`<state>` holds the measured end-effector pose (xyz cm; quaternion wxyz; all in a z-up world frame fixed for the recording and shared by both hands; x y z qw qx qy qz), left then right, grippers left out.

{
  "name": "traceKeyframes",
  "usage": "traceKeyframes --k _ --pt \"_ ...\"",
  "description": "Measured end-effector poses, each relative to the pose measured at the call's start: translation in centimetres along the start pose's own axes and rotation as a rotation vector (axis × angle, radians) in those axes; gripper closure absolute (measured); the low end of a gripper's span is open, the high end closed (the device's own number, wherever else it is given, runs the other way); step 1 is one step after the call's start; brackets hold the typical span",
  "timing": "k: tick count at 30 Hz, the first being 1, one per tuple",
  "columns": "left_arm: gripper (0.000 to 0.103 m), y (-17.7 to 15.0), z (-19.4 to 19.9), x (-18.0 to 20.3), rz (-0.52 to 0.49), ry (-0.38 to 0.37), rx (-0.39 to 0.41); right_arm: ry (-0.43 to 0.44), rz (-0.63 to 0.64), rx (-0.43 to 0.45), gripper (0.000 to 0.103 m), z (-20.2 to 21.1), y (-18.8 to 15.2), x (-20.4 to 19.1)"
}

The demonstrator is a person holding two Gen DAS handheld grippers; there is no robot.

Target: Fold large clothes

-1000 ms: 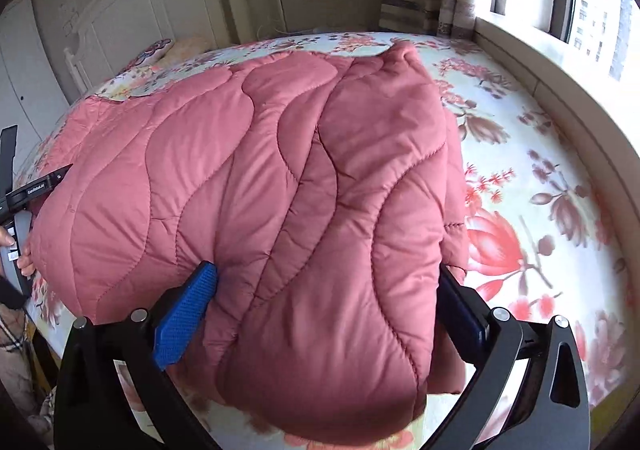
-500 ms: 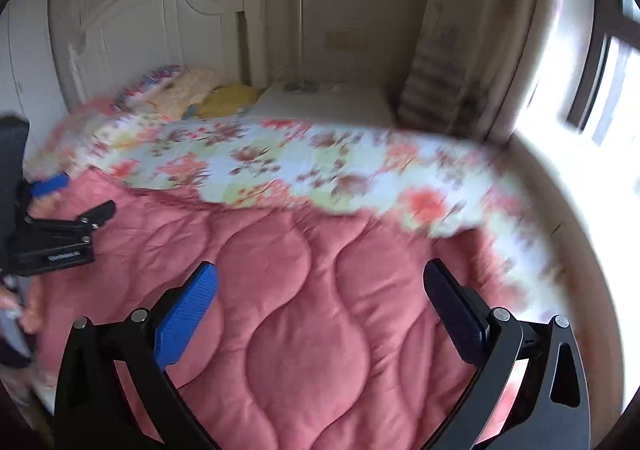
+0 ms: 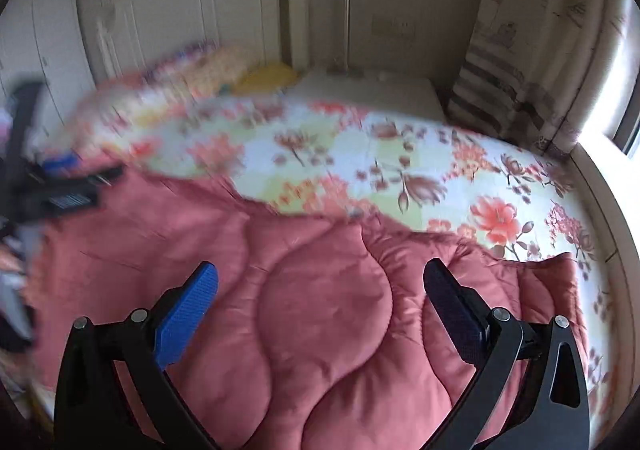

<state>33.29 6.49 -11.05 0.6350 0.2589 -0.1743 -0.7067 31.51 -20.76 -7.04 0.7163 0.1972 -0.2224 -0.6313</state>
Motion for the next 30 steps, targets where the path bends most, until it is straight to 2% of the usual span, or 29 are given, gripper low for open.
traceKeyframes --k 1,2,3,8,11,13,15,16,17,18,19,21,24,30 --pt "0.002 -0.4 -0.7 -0.8 0.062 -0.074 -0.021 0.054 -0.045 0.001 0.004 -1.2 -0.7 0.6" --pt "0.002 -0.3 -0.7 -1.5 0.096 -0.100 -0.021 0.118 -0.111 0.006 0.004 -1.3 -0.9 1.5" --pt "0.002 -0.2 -0.7 -1.8 0.115 -0.117 -0.020 0.142 -0.149 0.005 0.004 -1.2 -1.0 2.2" --pt "0.002 -0.3 -0.6 -1.8 0.101 -0.099 -0.010 0.146 -0.147 0.003 0.005 -0.4 -1.2 2.8" --pt "0.002 -0.3 -0.7 -1.8 0.103 -0.102 -0.012 0.078 -0.139 0.055 0.005 2.0 -1.8 4.2" --pt "0.002 -0.4 -0.5 -1.6 0.106 -0.107 -0.015 0.026 -0.162 0.085 0.005 3.1 -2.4 6.8" --pt "0.002 -0.5 -0.5 -1.5 0.110 -0.124 -0.014 -0.099 -0.214 0.072 0.005 3.2 -3.9 10.6" --pt "0.002 -0.4 -0.7 -1.7 0.108 -0.123 -0.014 -0.123 -0.248 0.050 0.005 2.4 -4.8 12.3" --pt "0.002 -0.5 -0.6 -1.7 0.109 -0.123 -0.012 -0.049 -0.322 0.030 0.005 1.4 -6.1 14.2" --pt "0.002 -0.4 -0.6 -1.7 0.109 -0.121 -0.011 0.092 -0.434 0.028 0.004 0.7 -7.0 16.0" --pt "0.002 -0.5 -0.6 -1.7 0.108 -0.121 -0.011 0.144 -0.495 0.046 0.005 0.7 -7.3 17.2" --pt "0.002 -0.5 -0.6 -1.8 0.110 -0.122 -0.008 0.153 -0.512 0.061 0.005 0.8 -7.4 17.6" --pt "0.002 -0.4 -0.7 -2.0 0.117 -0.127 -0.007 0.105 -0.464 0.051 0.005 0.9 -7.2 16.9" --pt "0.002 -0.4 -0.7 -2.2 0.123 -0.133 -0.007 0.174 -0.513 0.072 0.004 0.9 -7.7 17.6"
Point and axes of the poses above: each gripper's, at about its wrist camera, not at the fingertips, and z roughly against the way its jaws point, x to its right, y to its top, the point moved 3 cm from there along -z, roughly the way its jaws point, and after that the axes turned 3 degrees about y, right-handed, at the moved point
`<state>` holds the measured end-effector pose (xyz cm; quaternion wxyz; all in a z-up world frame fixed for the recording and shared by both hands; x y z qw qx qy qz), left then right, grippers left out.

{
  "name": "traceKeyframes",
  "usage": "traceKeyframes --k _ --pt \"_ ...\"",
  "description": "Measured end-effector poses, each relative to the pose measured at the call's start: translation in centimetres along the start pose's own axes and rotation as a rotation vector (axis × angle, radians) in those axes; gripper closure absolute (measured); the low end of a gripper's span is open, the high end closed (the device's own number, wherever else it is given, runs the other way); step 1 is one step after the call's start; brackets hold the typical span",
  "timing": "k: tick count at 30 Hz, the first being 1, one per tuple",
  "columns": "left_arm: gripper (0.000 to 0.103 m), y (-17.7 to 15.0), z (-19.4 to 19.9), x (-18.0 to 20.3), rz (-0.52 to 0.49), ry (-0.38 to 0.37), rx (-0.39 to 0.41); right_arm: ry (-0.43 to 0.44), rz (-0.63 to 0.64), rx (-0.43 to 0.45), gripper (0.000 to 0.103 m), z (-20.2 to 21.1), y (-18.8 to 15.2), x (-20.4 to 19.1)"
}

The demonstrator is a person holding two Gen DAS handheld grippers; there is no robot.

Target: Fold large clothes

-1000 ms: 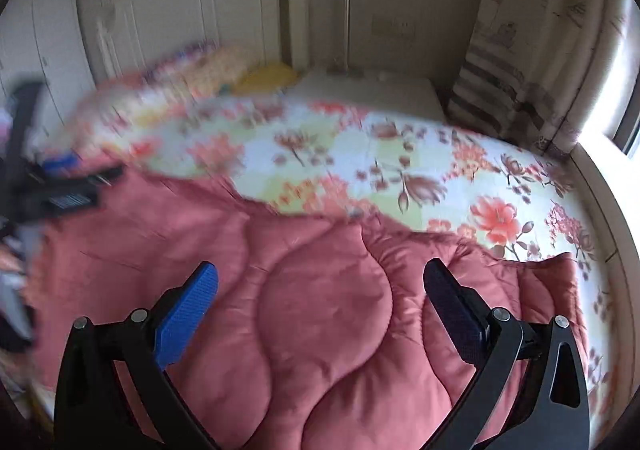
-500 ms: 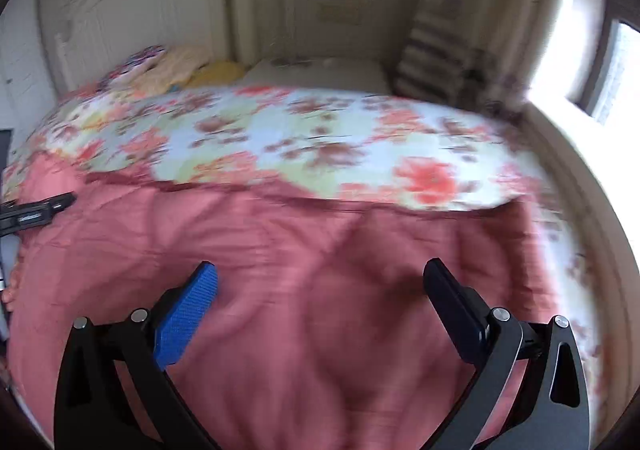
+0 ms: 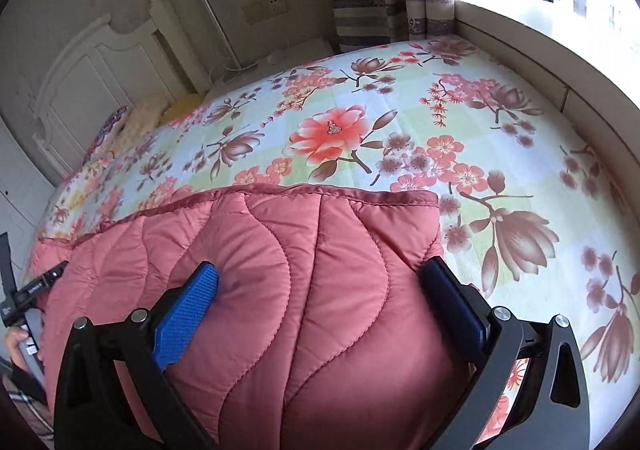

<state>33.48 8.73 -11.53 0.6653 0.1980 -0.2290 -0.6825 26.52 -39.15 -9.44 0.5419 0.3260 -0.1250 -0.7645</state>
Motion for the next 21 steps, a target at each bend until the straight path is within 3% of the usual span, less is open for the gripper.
traceKeyframes --k 3,5,10,15,18,21 --pt "0.002 0.0 0.0 -0.2 0.008 -0.003 -0.002 0.008 -0.007 -0.020 0.005 1.0 0.1 0.1" --pt "0.002 -0.1 0.1 -0.3 0.012 -0.006 -0.003 -0.039 -0.005 0.048 0.005 4.1 -0.5 0.1" --pt "0.002 -0.1 -0.1 -0.4 0.021 -0.017 -0.007 0.100 0.004 0.199 0.005 13.7 -6.7 1.2" --pt "0.002 0.0 0.0 -0.5 0.017 -0.006 -0.002 0.266 -0.118 0.127 0.005 17.5 -15.8 3.4" --pt "0.002 -0.1 0.1 -0.5 0.017 0.003 0.000 0.383 -0.192 0.068 0.006 17.2 -18.6 2.8" --pt "0.002 -0.1 0.2 -0.5 0.017 0.005 0.000 0.419 -0.163 0.026 0.008 16.4 -20.2 0.8"
Point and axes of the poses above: each gripper's, at about its wrist camera, not at the fingertips, and z roughly against the way its jaws point, x to its right, y to its top, the point moved 3 cm from there along -z, roughly the way its jaws point, and after that the axes turned 3 degrees about y, right-handed, at the moved point
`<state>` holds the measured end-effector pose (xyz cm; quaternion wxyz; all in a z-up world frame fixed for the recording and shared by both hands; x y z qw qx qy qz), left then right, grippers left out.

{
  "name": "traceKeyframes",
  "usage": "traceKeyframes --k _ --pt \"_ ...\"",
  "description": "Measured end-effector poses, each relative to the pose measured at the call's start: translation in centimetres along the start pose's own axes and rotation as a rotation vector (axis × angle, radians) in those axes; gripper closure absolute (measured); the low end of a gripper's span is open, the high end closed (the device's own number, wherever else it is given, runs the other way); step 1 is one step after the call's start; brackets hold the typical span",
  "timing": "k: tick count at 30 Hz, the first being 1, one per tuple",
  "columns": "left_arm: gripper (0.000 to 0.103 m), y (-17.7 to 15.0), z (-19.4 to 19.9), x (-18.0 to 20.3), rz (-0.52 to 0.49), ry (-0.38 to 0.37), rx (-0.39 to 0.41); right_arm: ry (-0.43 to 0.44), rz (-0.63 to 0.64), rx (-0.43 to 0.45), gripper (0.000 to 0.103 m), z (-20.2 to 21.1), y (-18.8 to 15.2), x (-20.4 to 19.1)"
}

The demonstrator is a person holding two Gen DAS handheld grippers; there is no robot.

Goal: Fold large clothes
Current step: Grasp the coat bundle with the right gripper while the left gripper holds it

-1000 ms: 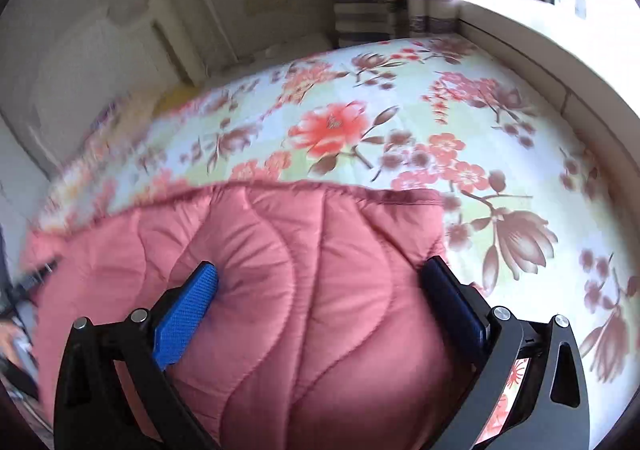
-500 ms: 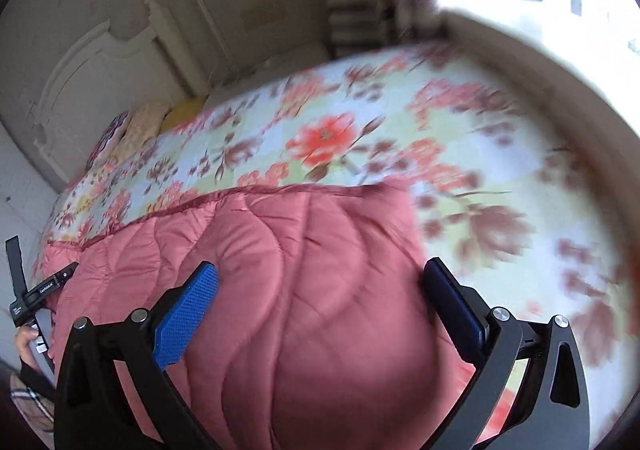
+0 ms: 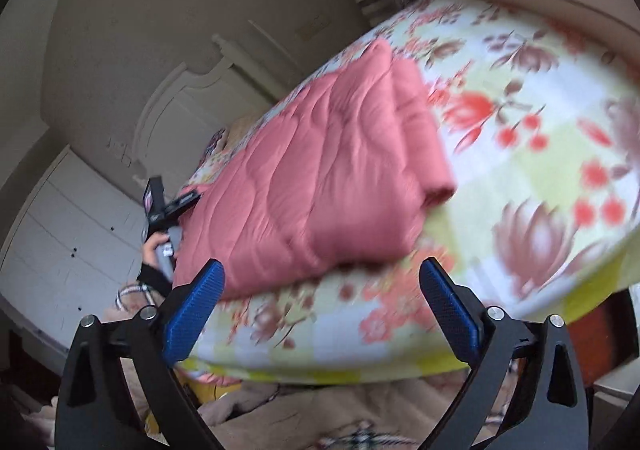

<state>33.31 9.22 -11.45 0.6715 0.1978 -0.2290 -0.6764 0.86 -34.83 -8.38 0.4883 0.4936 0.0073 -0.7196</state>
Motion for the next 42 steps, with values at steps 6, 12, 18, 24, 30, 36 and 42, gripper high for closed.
traceKeyframes --k 6,12,18,24,30,36,42 --pt "0.002 -0.1 -0.1 -0.1 0.006 -0.010 -0.006 -0.022 0.009 -0.030 0.008 -4.3 0.5 -0.9" --pt "0.002 0.1 0.0 0.0 0.007 0.006 0.005 -0.153 0.021 0.108 0.007 -9.3 3.9 -2.8" --pt "0.002 0.1 -0.1 0.1 0.001 -0.008 0.005 -0.174 -0.027 0.093 0.004 -13.6 4.9 -3.7" --pt "0.002 0.0 0.1 0.3 0.002 0.013 0.013 -0.104 -0.233 0.279 0.007 -11.8 7.0 -0.4" --pt "0.002 -0.5 1.2 1.0 -0.033 0.082 0.009 0.000 -0.155 0.308 0.062 -11.8 6.7 0.1" --pt "0.002 -1.6 10.8 8.2 -0.120 0.117 0.221 -0.005 0.006 0.402 0.068 -6.3 5.1 -2.0" --pt "0.002 -8.1 11.1 18.0 -0.349 0.159 0.230 -0.022 0.023 0.468 0.068 -3.1 5.6 -0.7"
Point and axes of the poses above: each gripper's, at about its wrist camera, not at the fingertips, and z roughly against the way its jaws point, x to its right, y to its top, the point moved 3 cm from there along -z, roughly the way its jaws point, and after that the axes turned 3 degrees about y, right-handed, at the moved point
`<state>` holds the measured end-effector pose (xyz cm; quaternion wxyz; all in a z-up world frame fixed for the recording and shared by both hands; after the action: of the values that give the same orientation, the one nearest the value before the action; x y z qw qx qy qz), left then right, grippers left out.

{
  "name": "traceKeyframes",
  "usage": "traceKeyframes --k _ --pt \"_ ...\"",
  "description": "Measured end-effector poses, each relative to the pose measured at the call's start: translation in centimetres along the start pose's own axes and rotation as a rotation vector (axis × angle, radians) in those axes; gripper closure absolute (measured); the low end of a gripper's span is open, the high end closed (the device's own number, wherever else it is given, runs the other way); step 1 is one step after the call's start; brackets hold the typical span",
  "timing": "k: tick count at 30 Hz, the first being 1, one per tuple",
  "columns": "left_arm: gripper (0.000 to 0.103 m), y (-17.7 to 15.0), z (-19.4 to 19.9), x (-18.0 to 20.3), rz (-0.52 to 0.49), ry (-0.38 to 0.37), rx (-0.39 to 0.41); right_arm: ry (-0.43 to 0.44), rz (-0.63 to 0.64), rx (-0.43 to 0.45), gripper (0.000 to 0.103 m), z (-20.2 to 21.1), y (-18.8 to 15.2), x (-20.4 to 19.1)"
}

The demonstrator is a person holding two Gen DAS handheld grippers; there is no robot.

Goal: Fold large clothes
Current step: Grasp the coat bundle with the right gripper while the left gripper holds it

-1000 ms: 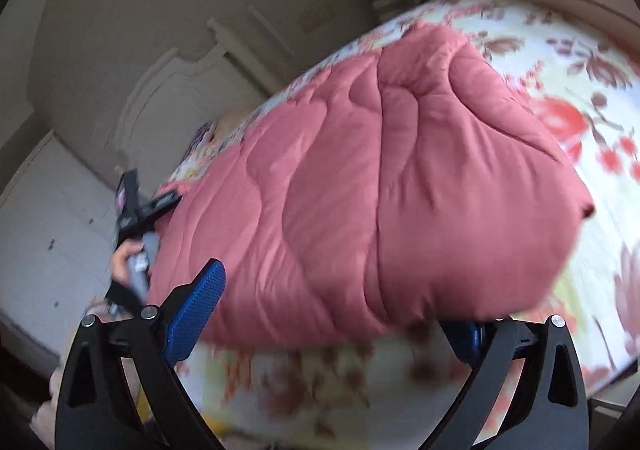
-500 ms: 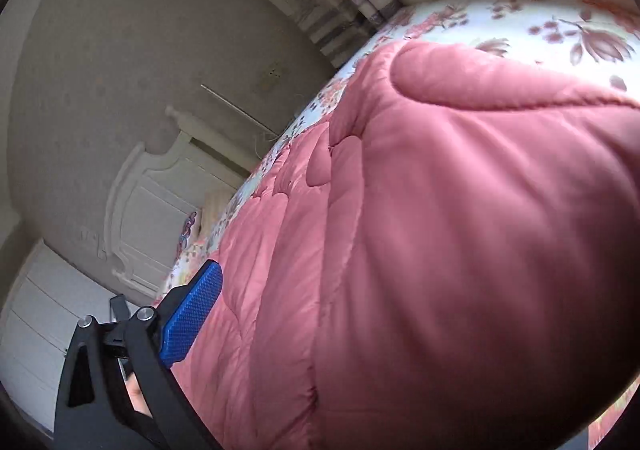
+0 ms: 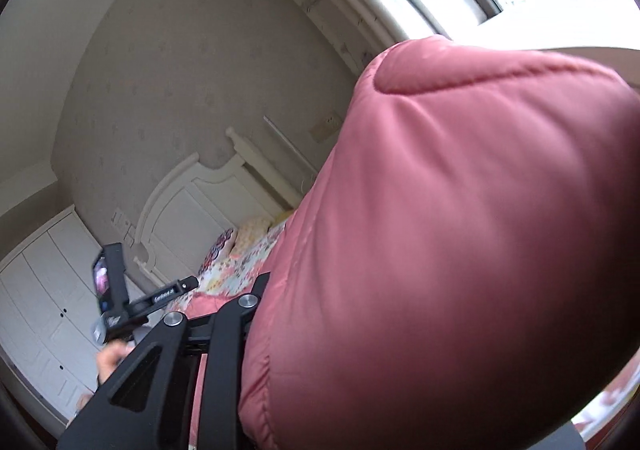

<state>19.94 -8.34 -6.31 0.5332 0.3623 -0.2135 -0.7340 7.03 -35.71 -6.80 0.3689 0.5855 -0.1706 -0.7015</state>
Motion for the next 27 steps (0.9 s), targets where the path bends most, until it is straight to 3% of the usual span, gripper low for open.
traceKeyframes --k 2,4,8,10,12,15,18,20,23,25,27 --pt "0.002 -2.5 -1.4 3.3 -0.065 0.019 -0.009 -0.013 0.004 0.012 0.068 0.5 0.4 0.6" --pt "0.002 -2.2 -0.9 4.1 -0.109 0.076 0.018 -0.022 0.019 0.003 0.068 0.8 0.4 0.9" --pt "0.002 -1.3 -1.2 2.7 -0.075 0.005 -0.059 -0.042 0.060 0.007 0.068 0.5 0.3 0.6" --pt "0.002 0.7 0.2 1.9 -0.048 -0.017 -0.010 -0.042 0.073 0.007 0.068 0.5 0.5 0.4" --pt "0.002 2.8 0.4 2.0 -0.072 0.021 0.036 -0.054 0.112 0.015 0.068 0.5 0.3 0.0" --pt "0.002 5.4 -3.1 3.4 -0.104 0.062 -0.046 -0.060 0.132 0.019 0.068 0.3 0.2 -0.7" --pt "0.002 4.6 -8.2 6.3 -0.197 0.051 -0.141 -0.059 0.169 0.022 0.068 0.1 0.1 -1.3" --pt "0.002 4.0 -9.2 6.5 -0.176 0.021 -0.155 -0.061 0.188 0.019 0.068 0.1 0.0 -1.5" --pt "0.002 4.1 -8.5 4.8 -0.127 0.012 -0.147 -0.076 0.199 0.000 0.068 -0.6 -0.2 -1.3" --pt "0.003 4.1 -5.6 3.2 -0.107 0.089 -0.067 -0.075 0.211 0.000 0.068 -0.9 -0.1 -1.2" --pt "0.002 3.4 -2.3 1.9 -0.057 0.060 -0.012 -0.071 0.215 0.000 0.068 -0.3 -0.1 -1.1"
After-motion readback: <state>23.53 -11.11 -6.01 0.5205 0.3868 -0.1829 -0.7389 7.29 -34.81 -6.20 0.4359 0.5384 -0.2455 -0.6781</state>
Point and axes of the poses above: each gripper's, at about its wrist camera, not at the fingertips, and z roughly against the way its jaws point, x to its right, y to its top, the point moved 3 cm from there along -z, roughly the way its jaws point, and after that the axes turned 3 degrees about y, right-handed, at the moved point
